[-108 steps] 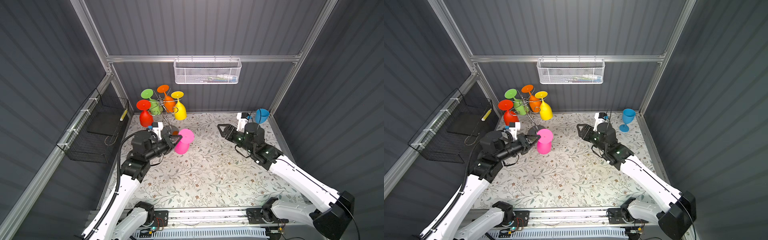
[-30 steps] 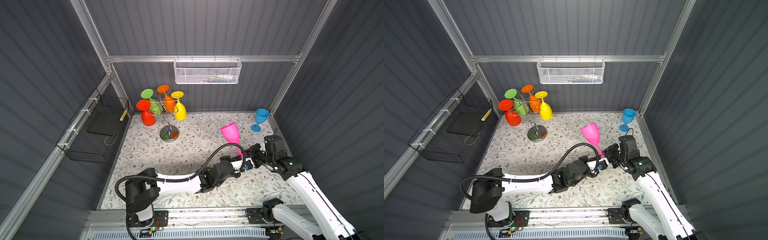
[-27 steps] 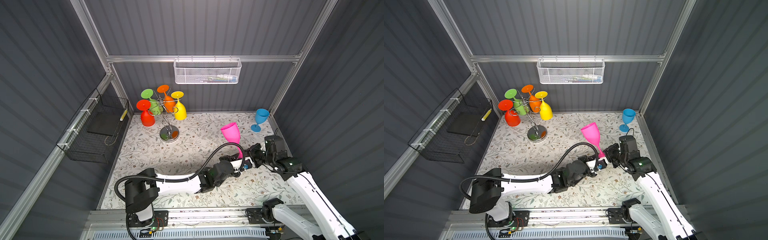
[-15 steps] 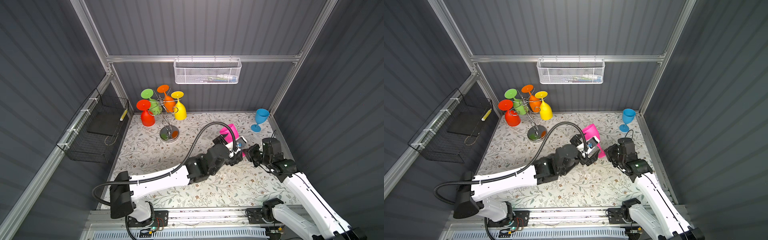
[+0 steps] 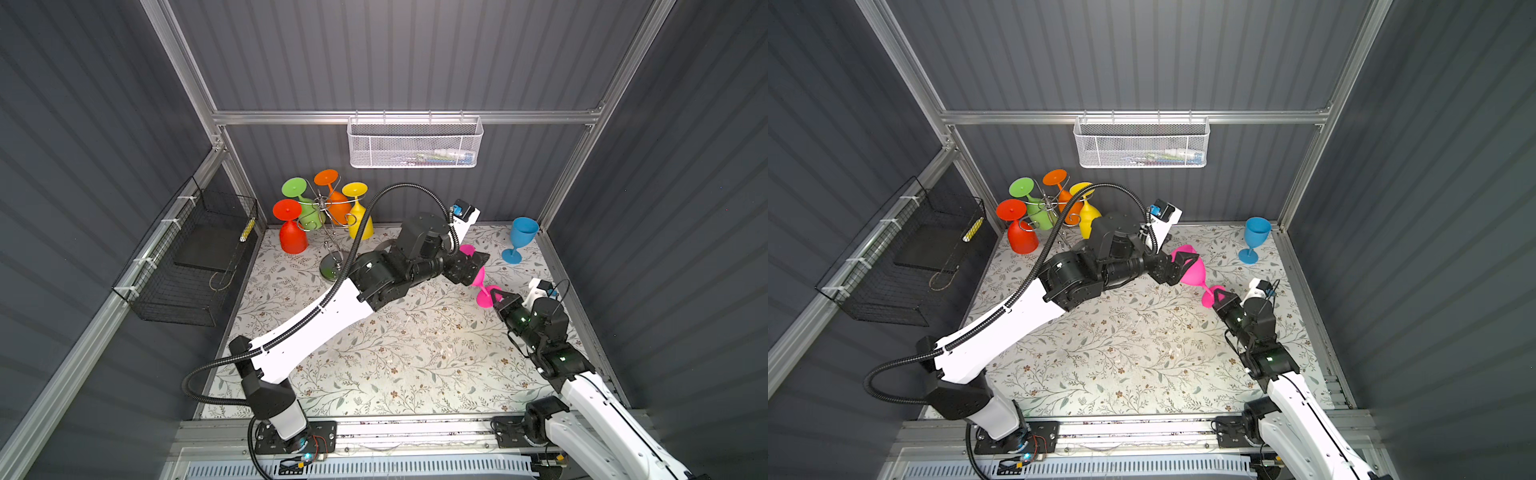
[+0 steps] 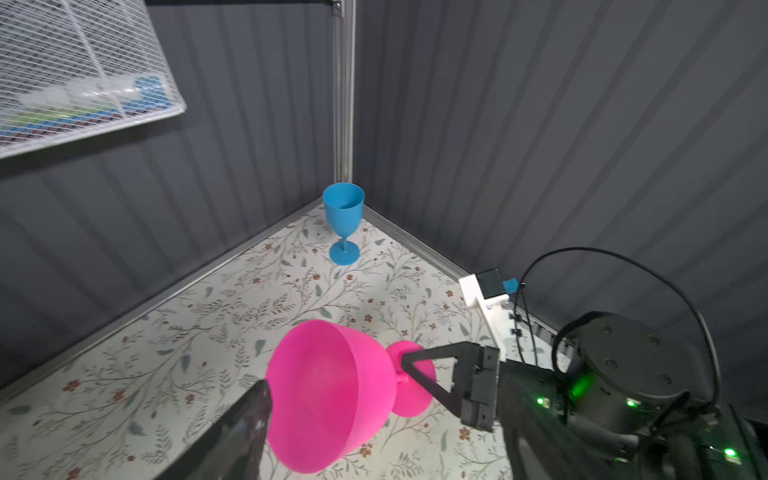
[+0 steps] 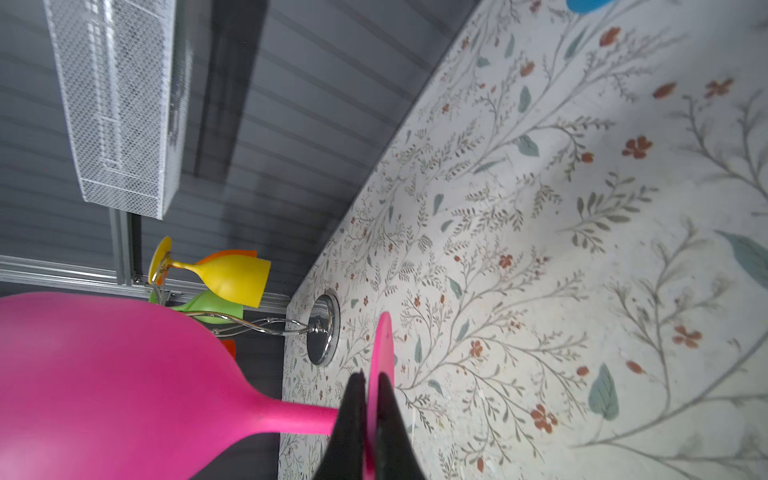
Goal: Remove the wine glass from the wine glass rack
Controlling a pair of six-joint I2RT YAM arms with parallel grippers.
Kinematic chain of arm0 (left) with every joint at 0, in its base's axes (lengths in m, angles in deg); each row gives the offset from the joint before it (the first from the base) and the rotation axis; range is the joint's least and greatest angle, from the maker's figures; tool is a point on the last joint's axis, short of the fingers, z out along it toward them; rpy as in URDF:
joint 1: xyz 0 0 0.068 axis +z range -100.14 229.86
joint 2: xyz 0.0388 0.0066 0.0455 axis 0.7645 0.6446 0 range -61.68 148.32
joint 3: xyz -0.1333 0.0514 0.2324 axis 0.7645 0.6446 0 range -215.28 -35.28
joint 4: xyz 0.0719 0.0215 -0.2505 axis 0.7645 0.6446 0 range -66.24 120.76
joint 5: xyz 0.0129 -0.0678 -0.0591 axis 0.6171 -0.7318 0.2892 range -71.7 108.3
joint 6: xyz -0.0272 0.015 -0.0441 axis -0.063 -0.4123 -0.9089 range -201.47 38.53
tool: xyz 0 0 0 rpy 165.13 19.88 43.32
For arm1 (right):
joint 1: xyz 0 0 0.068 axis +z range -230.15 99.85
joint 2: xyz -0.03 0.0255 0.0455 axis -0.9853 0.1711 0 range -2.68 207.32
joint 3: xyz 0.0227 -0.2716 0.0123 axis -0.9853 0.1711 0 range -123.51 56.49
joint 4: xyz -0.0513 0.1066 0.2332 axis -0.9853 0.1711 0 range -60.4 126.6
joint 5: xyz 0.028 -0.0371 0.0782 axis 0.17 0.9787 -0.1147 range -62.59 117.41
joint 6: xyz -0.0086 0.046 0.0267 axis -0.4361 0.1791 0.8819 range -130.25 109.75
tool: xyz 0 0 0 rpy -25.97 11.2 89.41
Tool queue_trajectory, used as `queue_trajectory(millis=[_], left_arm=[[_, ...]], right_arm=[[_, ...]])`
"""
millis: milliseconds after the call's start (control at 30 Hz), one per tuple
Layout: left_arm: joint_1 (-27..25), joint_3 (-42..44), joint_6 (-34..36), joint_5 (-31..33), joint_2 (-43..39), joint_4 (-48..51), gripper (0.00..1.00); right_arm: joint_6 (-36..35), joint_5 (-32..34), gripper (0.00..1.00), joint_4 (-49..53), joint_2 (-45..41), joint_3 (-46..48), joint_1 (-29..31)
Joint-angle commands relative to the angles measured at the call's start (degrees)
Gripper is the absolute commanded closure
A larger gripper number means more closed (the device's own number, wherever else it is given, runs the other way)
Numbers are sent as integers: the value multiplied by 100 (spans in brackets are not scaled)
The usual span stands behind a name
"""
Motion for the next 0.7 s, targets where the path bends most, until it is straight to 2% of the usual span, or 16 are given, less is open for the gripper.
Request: queue_trajectory(millis=[0, 133, 400, 533, 667], left_arm=[[55, -534, -432, -433, 402, 1083, 19], [118, -760, -439, -364, 602, 1193, 21], [218, -1272, -291, -398, 1080, 1426, 31], [225, -1346, -229, -446, 1209, 1471, 43], [244, -1388, -215, -512, 1247, 1444, 63]], right_arm=[[-376, 261, 100, -1047, -45, 185, -29], [-407, 411, 100, -1565, -28, 399, -28], [-446, 436, 100, -1787, 100, 428, -35], [-435, 401, 100, -1890, 204, 440, -37], [-409, 381, 100, -2018, 355, 436, -38]])
